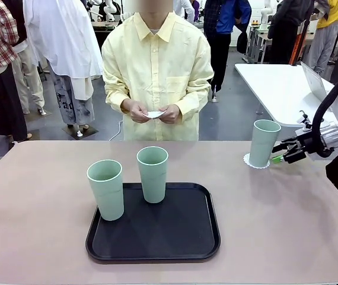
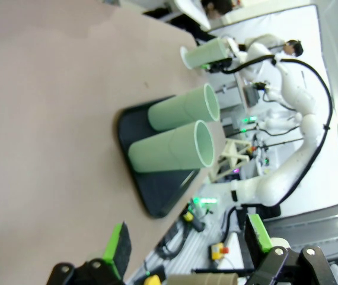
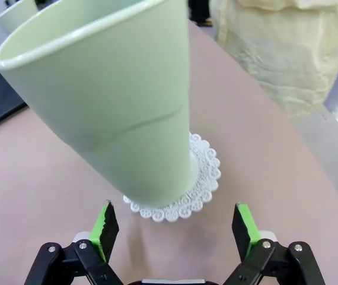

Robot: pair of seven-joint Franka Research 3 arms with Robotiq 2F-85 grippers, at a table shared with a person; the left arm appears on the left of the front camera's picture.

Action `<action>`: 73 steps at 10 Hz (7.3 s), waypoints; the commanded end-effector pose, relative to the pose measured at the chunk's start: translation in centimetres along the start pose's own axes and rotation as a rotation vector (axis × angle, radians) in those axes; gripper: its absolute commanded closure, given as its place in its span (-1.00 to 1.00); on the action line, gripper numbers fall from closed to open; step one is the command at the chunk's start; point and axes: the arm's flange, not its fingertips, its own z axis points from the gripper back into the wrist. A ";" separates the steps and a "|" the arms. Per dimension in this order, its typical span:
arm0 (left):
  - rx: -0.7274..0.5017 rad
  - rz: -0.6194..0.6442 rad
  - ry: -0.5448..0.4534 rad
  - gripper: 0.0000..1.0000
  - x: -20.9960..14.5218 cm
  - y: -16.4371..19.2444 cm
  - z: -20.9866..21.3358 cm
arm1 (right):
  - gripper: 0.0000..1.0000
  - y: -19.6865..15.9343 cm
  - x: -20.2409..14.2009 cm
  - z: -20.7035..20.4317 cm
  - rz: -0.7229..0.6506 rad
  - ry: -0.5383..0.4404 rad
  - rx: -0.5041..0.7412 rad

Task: Place coasters on the table and set cups on them.
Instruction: Pick up one Reusable plastic cup and place it on a coaster set by the human, then take one Reusable plastic cup from the Flat Tray and place it on a coaster set by the human.

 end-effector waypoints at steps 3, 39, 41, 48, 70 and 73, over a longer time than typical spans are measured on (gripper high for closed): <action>-0.018 -0.017 -0.010 -1.00 0.0 0.0 0.1 | -1.00 7.7 5.4 6.3 -0.260 0.176 -0.202; -0.018 -0.017 -0.010 -1.00 0.0 0.0 0.1 | -1.00 23.1 9.7 19.6 -1.010 -0.038 0.142; -0.018 -0.017 -0.010 -1.00 0.0 0.0 0.1 | -1.00 22.0 7.6 21.3 -1.017 -0.157 0.187; -0.018 -0.017 -0.010 -1.00 0.0 0.0 0.1 | -1.00 19.9 0.3 27.0 -1.016 -0.240 0.323; -0.018 -0.017 -0.010 -1.00 0.0 0.0 0.1 | -1.00 18.7 -1.7 24.3 -1.022 -0.229 0.390; -0.018 -0.017 -0.010 -1.00 0.0 0.0 0.1 | -1.00 18.7 -1.7 24.3 -1.022 -0.229 0.390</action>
